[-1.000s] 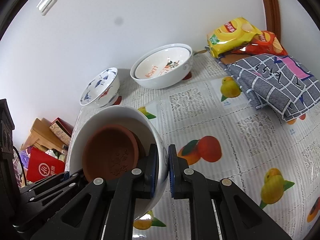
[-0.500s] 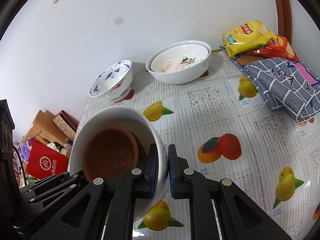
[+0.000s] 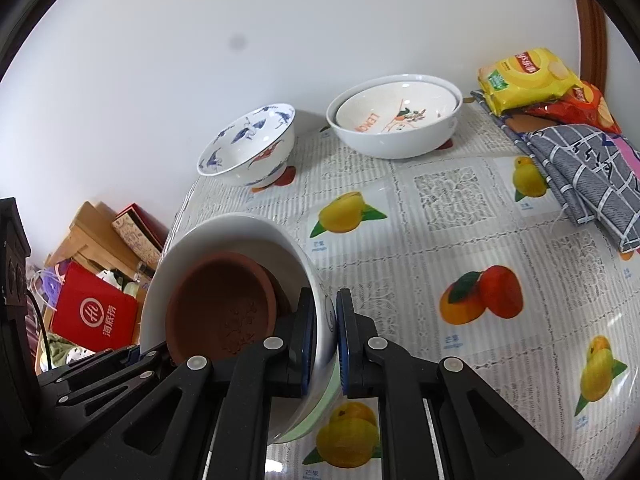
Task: Organize plates and bowls
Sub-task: 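Lift the white bowl with both grippers and carry it toward the green plates, then lower the white bowl onto the green plate stack with both grippers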
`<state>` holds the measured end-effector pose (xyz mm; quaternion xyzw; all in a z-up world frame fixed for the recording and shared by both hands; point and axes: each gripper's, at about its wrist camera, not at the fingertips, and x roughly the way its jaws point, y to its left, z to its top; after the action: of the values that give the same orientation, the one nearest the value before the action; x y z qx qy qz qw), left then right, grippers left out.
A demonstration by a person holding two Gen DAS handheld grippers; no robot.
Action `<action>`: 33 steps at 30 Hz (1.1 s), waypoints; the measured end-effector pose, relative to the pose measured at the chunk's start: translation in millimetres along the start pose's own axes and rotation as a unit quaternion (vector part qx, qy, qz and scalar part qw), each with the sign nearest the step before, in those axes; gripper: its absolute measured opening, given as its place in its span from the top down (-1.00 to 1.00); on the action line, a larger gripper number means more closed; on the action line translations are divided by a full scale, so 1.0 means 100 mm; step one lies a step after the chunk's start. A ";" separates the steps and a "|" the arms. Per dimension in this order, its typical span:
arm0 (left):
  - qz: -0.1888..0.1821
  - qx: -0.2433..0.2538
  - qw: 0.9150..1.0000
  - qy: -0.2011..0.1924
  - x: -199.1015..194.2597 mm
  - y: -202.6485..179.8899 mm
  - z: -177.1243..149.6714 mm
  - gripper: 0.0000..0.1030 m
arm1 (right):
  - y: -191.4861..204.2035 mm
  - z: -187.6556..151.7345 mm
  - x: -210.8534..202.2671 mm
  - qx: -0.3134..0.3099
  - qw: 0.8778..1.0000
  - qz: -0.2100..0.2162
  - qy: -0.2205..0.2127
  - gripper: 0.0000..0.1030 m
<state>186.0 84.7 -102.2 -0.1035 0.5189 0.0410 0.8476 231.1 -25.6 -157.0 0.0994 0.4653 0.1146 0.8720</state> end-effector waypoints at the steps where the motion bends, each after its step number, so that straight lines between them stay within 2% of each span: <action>1: 0.000 -0.002 1.000 0.001 0.02 0.02 -0.01 0.73 | 0.01 -0.01 0.02 -0.002 1.000 0.000 0.003 0.79; 14: 0.002 -0.018 1.000 0.016 0.15 0.23 -0.08 0.73 | 0.14 -0.09 0.22 -0.017 0.999 0.002 0.028 0.78; 33: -0.008 -0.037 0.998 0.043 0.53 0.35 -0.19 0.73 | 0.10 -0.21 0.53 -0.027 0.997 -0.014 0.065 0.79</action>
<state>187.2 112.9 -162.5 -0.1404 0.5522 0.0482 0.8203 241.1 0.5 -207.6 0.0616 0.5192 0.1216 0.8437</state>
